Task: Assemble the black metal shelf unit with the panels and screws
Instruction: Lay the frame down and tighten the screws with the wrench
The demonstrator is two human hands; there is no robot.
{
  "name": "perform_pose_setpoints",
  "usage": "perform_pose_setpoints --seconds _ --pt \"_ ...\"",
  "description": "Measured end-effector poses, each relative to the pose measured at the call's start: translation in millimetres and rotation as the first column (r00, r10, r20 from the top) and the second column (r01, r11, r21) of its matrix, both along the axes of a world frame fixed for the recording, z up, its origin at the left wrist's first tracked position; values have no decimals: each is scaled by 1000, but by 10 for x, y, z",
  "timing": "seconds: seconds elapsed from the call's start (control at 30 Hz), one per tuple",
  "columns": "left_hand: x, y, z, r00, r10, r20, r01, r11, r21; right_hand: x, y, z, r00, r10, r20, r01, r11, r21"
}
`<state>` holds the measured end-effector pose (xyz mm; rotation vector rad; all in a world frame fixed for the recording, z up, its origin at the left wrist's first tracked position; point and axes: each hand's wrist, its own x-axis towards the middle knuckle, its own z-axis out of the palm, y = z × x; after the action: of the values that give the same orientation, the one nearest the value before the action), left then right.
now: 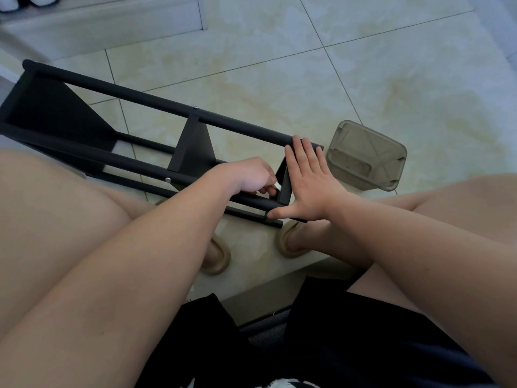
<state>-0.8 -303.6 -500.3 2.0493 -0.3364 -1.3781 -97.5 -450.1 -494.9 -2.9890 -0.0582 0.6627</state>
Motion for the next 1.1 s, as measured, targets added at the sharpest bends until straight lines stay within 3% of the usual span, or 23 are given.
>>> perform_pose_setpoints --seconds 0.73,1.1 --pt "25 49 70 947 -279 158 260 957 130 5 -2 7 1000 -1 1 1 1000 -7" --pt "35 41 110 918 -364 158 332 923 196 10 -8 -21 1000 -5 -1 5 1000 1"
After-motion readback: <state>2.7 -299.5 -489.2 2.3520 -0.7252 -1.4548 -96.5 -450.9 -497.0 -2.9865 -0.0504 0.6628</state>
